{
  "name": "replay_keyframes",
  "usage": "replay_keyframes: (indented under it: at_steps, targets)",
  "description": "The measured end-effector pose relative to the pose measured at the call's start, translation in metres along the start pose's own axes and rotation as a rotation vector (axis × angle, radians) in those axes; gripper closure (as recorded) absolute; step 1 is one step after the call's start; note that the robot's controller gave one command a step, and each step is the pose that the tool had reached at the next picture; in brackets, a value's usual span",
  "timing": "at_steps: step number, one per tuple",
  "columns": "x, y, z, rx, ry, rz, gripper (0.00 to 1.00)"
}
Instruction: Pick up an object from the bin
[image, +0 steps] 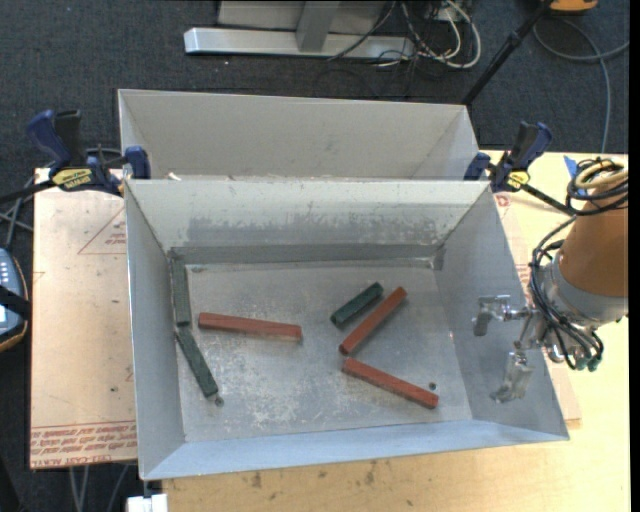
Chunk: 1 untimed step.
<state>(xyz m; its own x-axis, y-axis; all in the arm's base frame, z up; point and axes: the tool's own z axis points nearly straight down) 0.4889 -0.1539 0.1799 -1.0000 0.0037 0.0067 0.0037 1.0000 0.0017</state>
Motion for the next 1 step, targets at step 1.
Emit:
replay_keyframes:
  at_steps: [1]
  targets:
    - [-0.0020, 0.0009, -0.0039, 0.001, -0.008, -0.004, 0.00]
